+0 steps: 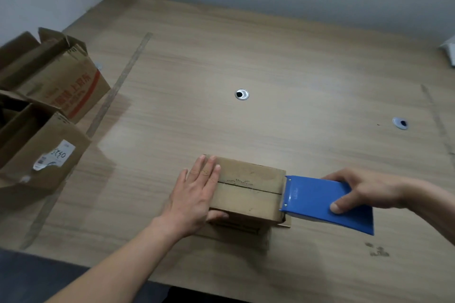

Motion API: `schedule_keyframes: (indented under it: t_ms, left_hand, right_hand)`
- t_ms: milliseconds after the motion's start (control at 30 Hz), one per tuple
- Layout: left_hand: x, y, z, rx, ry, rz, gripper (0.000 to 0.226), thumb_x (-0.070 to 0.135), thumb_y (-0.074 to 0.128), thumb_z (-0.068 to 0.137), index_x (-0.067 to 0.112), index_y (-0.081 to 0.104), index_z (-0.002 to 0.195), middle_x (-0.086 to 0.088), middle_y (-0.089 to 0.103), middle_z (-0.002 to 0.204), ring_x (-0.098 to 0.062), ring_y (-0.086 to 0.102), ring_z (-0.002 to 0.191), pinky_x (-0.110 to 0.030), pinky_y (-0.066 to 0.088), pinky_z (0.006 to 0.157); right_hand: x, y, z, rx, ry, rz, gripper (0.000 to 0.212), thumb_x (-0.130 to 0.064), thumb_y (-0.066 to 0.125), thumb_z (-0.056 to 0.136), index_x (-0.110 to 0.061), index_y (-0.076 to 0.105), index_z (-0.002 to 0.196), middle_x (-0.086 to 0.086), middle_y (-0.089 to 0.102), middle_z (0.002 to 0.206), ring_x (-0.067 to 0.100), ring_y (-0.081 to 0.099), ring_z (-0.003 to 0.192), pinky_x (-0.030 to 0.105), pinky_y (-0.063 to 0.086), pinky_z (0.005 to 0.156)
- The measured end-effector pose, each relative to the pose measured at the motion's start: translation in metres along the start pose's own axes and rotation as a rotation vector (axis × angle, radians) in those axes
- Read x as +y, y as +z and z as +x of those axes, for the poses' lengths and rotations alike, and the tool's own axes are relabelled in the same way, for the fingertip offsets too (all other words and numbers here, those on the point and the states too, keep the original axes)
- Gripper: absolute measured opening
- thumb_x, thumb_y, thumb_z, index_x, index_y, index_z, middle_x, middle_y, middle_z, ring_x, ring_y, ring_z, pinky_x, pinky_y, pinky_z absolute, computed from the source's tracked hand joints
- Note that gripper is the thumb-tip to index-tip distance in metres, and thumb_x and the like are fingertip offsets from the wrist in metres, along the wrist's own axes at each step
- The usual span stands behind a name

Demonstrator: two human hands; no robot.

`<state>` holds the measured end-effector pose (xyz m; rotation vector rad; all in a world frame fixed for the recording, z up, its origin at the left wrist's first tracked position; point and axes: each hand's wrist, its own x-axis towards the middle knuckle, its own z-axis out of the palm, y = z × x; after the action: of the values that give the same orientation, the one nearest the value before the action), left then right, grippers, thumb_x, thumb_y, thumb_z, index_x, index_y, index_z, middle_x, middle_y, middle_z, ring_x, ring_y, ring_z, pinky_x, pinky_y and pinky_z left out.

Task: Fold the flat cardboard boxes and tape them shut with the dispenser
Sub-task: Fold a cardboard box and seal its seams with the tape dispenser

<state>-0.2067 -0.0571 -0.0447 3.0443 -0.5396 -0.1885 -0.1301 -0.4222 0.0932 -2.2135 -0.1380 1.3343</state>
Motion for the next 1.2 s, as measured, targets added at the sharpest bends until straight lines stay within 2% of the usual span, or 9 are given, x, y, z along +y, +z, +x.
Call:
schedule_keyframes:
  t_ms: [133, 267, 400, 733, 933, 1033, 1200]
  left_hand:
    - [0.001, -0.001, 0.001, -0.008, 0.005, 0.016, 0.111, 0.085, 0.030, 0.073, 0.005, 0.032, 0.150, -0.015, 0.019, 0.162, -0.033, 0.014, 0.149, -0.058, 0.042, 0.101]
    - [0.002, -0.003, 0.002, -0.007, 0.006, 0.022, 0.110, 0.084, 0.031, 0.073, 0.005, 0.033, 0.150, -0.016, 0.021, 0.162, -0.033, 0.015, 0.148, -0.059, 0.043, 0.100]
    - [0.004, -0.003, 0.001, -0.009, 0.005, 0.014, 0.110, 0.084, 0.030, 0.074, 0.004, 0.032, 0.150, -0.016, 0.021, 0.162, -0.033, 0.015, 0.148, -0.060, 0.042, 0.100]
    - [0.003, 0.000, 0.001, -0.007, 0.005, 0.006, 0.110, 0.084, 0.030, 0.073, 0.005, 0.029, 0.150, -0.016, 0.019, 0.162, -0.033, 0.012, 0.149, -0.061, 0.039, 0.102]
    - [0.002, 0.002, 0.001, -0.006, 0.008, 0.005, 0.111, 0.084, 0.032, 0.074, 0.005, 0.027, 0.151, -0.016, 0.017, 0.163, -0.033, 0.010, 0.150, -0.060, 0.037, 0.104]
    - [0.001, 0.002, 0.001, -0.014, 0.001, 0.003, 0.112, 0.084, 0.037, 0.072, 0.006, 0.028, 0.151, -0.016, 0.019, 0.162, -0.033, 0.011, 0.150, -0.060, 0.038, 0.103]
    - [0.001, 0.001, 0.001, -0.027, 0.003, 0.014, 0.111, 0.084, 0.031, 0.073, 0.006, 0.028, 0.151, -0.016, 0.018, 0.163, -0.033, 0.009, 0.150, -0.058, 0.035, 0.105]
  right_hand:
    - [0.013, -0.008, -0.012, 0.004, 0.038, 0.020, 0.051, -0.035, 0.082, 0.064, -0.022, 0.073, 0.113, 0.001, 0.078, 0.100, 0.019, 0.074, 0.093, 0.034, 0.058, 0.084]
    - [0.015, -0.007, -0.008, 0.008, 0.080, -0.020, 0.050, -0.042, 0.084, 0.061, -0.031, 0.074, 0.109, -0.004, 0.078, 0.102, 0.017, 0.074, 0.096, 0.048, 0.056, 0.095]
    - [0.011, -0.004, -0.005, 0.009, 0.104, -0.075, 0.049, -0.045, 0.082, 0.061, -0.033, 0.074, 0.108, -0.007, 0.078, 0.101, 0.016, 0.074, 0.095, 0.052, 0.055, 0.095]
    - [0.000, 0.000, 0.004, 0.006, 0.149, -0.144, 0.048, -0.045, 0.080, 0.059, -0.031, 0.074, 0.105, -0.009, 0.078, 0.096, 0.013, 0.074, 0.090, 0.044, 0.058, 0.091]
    - [-0.002, -0.002, 0.006, 0.000, 0.150, -0.129, 0.056, -0.047, 0.080, 0.054, -0.027, 0.074, 0.106, -0.005, 0.078, 0.096, 0.018, 0.075, 0.091, 0.046, 0.058, 0.090]
    - [0.003, -0.004, 0.003, -0.004, 0.142, -0.112, 0.055, -0.045, 0.081, 0.057, -0.028, 0.074, 0.110, -0.005, 0.078, 0.099, 0.017, 0.074, 0.093, 0.048, 0.058, 0.093]
    - [0.016, -0.006, -0.009, -0.028, 0.101, -0.006, 0.055, -0.038, 0.082, 0.064, -0.029, 0.071, 0.118, -0.002, 0.077, 0.105, 0.017, 0.074, 0.096, 0.038, 0.058, 0.090]
